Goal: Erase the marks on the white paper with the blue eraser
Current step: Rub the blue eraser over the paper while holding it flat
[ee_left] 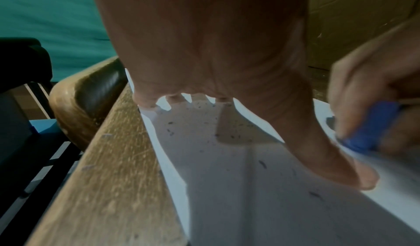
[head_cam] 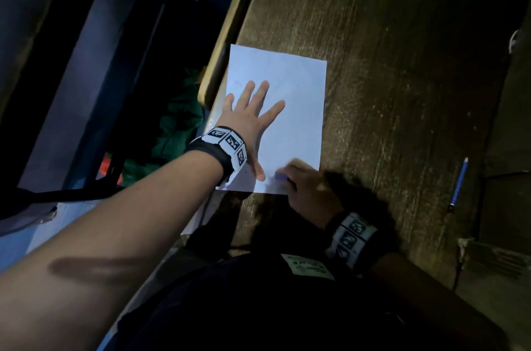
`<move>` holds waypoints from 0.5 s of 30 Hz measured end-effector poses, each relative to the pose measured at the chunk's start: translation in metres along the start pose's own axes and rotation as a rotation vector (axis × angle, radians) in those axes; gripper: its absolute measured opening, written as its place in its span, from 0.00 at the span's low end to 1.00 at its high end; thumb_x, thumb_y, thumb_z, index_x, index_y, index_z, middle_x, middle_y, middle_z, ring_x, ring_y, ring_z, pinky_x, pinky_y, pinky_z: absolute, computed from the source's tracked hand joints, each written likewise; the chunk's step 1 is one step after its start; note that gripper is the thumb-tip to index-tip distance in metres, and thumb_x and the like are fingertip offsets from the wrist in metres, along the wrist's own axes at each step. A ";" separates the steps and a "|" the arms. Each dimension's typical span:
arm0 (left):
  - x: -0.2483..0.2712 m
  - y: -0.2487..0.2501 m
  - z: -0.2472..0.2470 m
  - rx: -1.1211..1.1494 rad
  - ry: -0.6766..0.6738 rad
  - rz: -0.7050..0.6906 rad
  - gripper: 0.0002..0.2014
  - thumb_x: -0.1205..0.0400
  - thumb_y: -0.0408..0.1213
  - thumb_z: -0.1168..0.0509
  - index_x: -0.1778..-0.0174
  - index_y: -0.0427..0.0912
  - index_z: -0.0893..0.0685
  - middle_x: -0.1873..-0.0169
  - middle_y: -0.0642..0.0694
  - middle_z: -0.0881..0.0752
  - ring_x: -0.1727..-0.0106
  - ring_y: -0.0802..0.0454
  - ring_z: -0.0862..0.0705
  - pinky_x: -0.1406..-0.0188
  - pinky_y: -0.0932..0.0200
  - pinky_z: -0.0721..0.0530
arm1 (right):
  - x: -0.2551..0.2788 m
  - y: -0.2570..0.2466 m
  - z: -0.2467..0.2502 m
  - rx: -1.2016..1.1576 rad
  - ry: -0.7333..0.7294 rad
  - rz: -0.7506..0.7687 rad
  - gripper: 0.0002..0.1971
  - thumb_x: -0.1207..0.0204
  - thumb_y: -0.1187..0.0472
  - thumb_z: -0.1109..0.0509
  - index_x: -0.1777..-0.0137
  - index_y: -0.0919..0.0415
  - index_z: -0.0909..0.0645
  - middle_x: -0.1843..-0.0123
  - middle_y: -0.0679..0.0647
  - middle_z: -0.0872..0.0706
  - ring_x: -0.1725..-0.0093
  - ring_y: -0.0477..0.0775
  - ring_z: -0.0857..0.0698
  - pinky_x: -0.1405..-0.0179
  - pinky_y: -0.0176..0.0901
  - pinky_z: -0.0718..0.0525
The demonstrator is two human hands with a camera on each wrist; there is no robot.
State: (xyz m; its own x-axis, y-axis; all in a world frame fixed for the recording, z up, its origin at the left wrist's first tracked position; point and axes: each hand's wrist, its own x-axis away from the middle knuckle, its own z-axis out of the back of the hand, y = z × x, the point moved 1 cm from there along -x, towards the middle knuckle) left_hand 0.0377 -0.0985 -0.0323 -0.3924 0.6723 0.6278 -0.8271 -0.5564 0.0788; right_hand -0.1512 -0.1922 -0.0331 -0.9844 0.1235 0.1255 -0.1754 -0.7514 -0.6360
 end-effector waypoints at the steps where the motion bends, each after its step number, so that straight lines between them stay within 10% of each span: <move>1: 0.000 0.000 0.000 -0.003 0.002 -0.001 0.86 0.57 0.81 0.23 0.14 0.58 0.73 0.17 0.39 0.79 0.15 0.33 0.76 0.19 0.22 0.57 | 0.000 0.003 0.004 0.001 -0.046 0.033 0.05 0.25 0.72 0.30 0.54 0.65 0.15 0.55 0.57 0.16 0.54 0.58 0.16 0.53 0.50 0.17; 8: 0.002 0.001 0.002 0.026 -0.013 -0.017 0.87 0.58 0.80 0.22 0.13 0.58 0.72 0.17 0.40 0.79 0.15 0.34 0.76 0.18 0.23 0.59 | -0.080 0.030 0.024 0.030 0.269 -0.153 0.05 0.23 0.71 0.32 0.54 0.65 0.15 0.57 0.57 0.18 0.59 0.56 0.18 0.56 0.46 0.19; 15: 0.004 0.000 0.004 0.005 0.004 -0.027 0.85 0.56 0.82 0.24 0.13 0.58 0.72 0.16 0.38 0.78 0.15 0.33 0.75 0.18 0.23 0.56 | 0.032 0.011 0.004 -0.024 0.029 -0.054 0.05 0.24 0.70 0.28 0.51 0.64 0.13 0.53 0.56 0.13 0.52 0.57 0.14 0.46 0.44 0.17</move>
State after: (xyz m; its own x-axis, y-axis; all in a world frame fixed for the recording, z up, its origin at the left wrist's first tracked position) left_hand 0.0381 -0.0976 -0.0263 -0.3716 0.6891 0.6222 -0.8353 -0.5406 0.1000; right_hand -0.1845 -0.1991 -0.0325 -0.9733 0.1826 0.1388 -0.2287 -0.7274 -0.6469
